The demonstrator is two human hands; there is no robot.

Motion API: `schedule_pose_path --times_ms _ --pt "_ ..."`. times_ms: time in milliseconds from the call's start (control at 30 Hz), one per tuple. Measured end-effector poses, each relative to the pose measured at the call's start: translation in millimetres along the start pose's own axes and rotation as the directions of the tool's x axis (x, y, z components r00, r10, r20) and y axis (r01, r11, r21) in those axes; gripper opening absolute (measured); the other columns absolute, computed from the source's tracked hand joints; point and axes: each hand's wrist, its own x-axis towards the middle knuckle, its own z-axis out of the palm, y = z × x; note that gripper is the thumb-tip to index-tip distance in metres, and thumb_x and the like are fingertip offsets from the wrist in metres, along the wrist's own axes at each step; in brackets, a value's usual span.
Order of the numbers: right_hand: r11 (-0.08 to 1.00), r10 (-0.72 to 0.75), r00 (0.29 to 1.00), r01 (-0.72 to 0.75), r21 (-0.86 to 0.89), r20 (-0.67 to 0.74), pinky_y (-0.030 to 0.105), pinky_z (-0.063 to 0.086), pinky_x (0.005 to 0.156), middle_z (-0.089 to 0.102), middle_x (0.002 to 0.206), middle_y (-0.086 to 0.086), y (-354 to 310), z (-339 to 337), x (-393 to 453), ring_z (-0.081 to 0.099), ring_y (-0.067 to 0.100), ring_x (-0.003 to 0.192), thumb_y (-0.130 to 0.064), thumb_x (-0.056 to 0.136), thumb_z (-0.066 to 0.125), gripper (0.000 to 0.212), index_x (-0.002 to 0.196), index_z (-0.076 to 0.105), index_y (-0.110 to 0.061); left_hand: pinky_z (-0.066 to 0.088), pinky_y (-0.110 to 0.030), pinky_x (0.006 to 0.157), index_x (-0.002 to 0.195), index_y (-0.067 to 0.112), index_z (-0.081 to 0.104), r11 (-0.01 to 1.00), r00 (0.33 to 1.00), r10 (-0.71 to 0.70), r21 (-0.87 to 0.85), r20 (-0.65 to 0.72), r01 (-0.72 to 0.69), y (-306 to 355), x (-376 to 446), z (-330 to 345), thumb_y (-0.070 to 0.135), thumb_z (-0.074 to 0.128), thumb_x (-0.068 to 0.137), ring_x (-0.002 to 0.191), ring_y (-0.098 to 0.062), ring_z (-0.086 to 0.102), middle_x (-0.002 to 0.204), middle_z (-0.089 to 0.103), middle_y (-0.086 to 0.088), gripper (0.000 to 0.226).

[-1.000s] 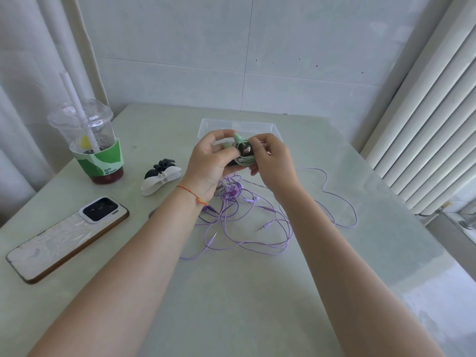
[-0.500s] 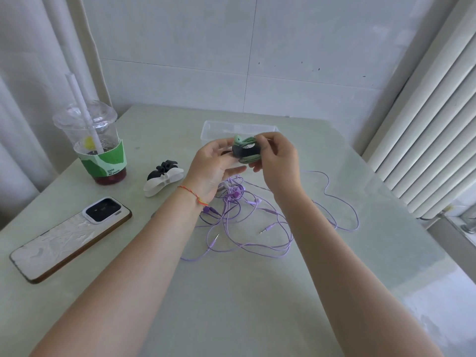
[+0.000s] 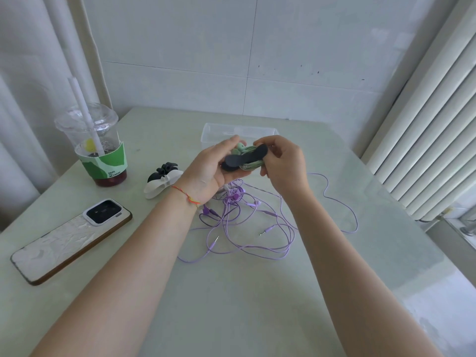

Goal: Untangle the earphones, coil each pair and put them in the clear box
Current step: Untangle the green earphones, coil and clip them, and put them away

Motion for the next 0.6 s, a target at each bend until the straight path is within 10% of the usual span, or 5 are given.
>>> schedule_pose_path --times_ms 233,400,600 --pt "0.994 0.034 0.999 -0.032 -0.102 0.016 0.026 0.044 0.065 0.058 0.094 0.003 3.0 -3.9 6.8 0.053 0.015 0.066 -0.023 0.095 0.054 0.022 0.087 0.075 -0.021 0.060 -0.033 0.070 0.115 -0.005 0.062 0.990 0.994 0.079 0.126 -0.076 -0.069 -3.1 3.0 -5.9 0.003 0.058 0.094 0.087 -0.025 0.071 0.102 0.068 -0.019 0.023" --pt "0.987 0.157 0.945 -0.161 -0.008 0.286 0.029 0.046 0.051 0.068 0.093 0.010 -5.3 -14.4 3.2 0.059 0.014 0.064 -0.046 0.099 0.047 0.041 0.100 0.070 -0.012 0.060 -0.035 0.074 0.112 -0.001 0.065 0.972 0.996 0.071 0.229 -0.049 -0.058 -1.6 1.7 -9.7 0.003 0.056 0.095 0.093 -0.027 0.070 0.106 0.069 -0.020 0.020" --pt "0.988 0.141 0.924 -0.106 -0.116 0.356 0.026 0.049 0.056 0.068 0.070 0.011 -1.2 -11.3 0.5 0.057 0.018 0.053 -0.018 0.089 0.068 0.013 0.099 0.069 -0.010 0.060 -0.039 0.070 0.115 0.016 0.067 0.949 1.000 0.012 0.315 -0.013 -0.008 0.9 -2.3 -8.5 0.015 0.065 0.092 0.095 -0.031 0.071 0.111 0.069 -0.015 0.022"
